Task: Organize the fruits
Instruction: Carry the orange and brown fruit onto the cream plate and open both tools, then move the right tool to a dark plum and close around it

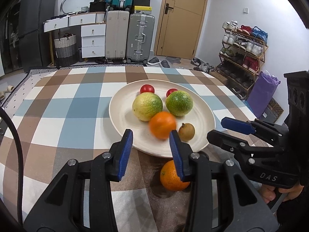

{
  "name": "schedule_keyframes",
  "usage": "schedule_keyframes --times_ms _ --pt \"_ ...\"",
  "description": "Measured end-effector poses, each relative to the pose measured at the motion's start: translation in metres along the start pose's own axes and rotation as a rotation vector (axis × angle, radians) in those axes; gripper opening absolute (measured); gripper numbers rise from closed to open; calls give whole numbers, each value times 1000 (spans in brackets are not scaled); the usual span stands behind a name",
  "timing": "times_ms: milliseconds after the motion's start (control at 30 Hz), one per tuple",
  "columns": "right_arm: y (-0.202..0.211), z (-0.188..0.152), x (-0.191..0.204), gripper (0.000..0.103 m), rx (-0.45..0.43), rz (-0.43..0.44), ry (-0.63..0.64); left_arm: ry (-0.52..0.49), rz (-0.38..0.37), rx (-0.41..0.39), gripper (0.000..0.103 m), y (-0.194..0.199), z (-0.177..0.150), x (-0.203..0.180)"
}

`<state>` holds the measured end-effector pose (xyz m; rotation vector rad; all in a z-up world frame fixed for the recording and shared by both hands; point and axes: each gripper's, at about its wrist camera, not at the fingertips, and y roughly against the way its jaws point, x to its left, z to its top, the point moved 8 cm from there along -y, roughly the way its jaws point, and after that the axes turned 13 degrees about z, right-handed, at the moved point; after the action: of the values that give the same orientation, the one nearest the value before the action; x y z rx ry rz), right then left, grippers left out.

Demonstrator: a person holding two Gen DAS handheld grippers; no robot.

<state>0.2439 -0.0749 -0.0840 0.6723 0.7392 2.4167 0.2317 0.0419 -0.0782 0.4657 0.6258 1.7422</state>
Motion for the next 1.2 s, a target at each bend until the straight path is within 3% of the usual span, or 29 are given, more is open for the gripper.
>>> schedule_keyframes --times_ms 133,333,400,533,900,1200 --pt "2 -3 3 72 3 8 9 13 5 1 57 2 -1 4" --pt "2 -4 2 88 10 -10 20 28 23 -6 83 9 -5 15" --pt "2 -4 -1 90 16 -2 4 34 19 -5 85 10 -6 17" --pt "4 -5 -8 101 13 14 -36 40 33 11 102 9 -10 22" --pt "6 -12 -19 102 47 36 -93 39 33 40 102 12 -17 27" --pt "-7 -25 -14 102 131 57 -72 0 26 59 102 11 -23 18"
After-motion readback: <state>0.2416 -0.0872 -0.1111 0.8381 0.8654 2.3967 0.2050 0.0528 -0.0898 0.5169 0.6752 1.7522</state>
